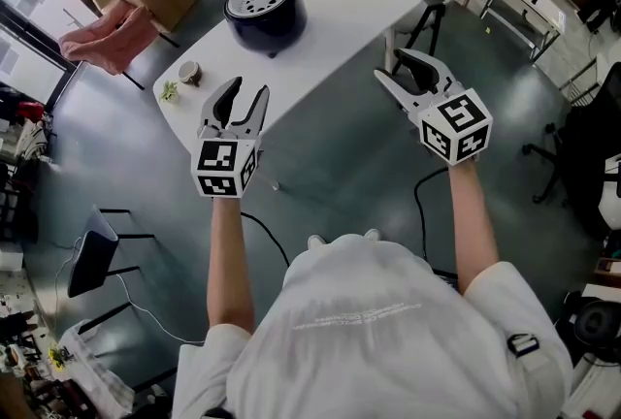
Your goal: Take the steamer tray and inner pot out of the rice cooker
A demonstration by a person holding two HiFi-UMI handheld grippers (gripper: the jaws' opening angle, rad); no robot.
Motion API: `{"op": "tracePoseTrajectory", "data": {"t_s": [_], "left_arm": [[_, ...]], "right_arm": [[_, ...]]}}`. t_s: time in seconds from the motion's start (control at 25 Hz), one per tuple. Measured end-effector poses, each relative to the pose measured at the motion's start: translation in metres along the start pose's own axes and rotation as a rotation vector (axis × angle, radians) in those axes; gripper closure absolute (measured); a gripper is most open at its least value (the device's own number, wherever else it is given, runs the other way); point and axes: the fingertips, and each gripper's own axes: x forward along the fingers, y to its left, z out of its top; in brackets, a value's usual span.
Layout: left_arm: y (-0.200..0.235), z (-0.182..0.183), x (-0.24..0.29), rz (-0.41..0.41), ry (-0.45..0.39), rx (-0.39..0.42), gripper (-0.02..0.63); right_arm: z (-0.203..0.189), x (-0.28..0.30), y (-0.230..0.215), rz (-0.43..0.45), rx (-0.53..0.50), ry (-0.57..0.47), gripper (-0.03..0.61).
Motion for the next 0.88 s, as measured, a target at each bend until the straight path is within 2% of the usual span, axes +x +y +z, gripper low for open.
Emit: {"op": "tracePoseTrajectory", "data": {"t_s": [0.28, 0.44, 0.64, 0.88], "left_arm": [[-0.015, 0.005, 0.011, 0.029, 0.01, -0.015, 0.41], [-0.026, 0.002, 0.013, 0.066, 0.027, -0.032, 0.41], [-0.04, -0.009, 0.015, 0.091, 0.078, -0.043, 0.41], [-0.033, -0.007, 0.024, 0.098, 0.087, -0.046, 0.41]], "right_arm": [[0.0, -0.009, -0.024, 0.01, 0.023, -0.036, 0.362], [-0.003, -0.018, -0.032, 0.083, 0.065, -0.061, 0.347], [-0.015, -0.019, -0.037, 0.163, 0.083, -0.035, 0.339], [-0.023, -0.01, -0.048, 0.163, 0.123, -0.034, 0.356]]}}
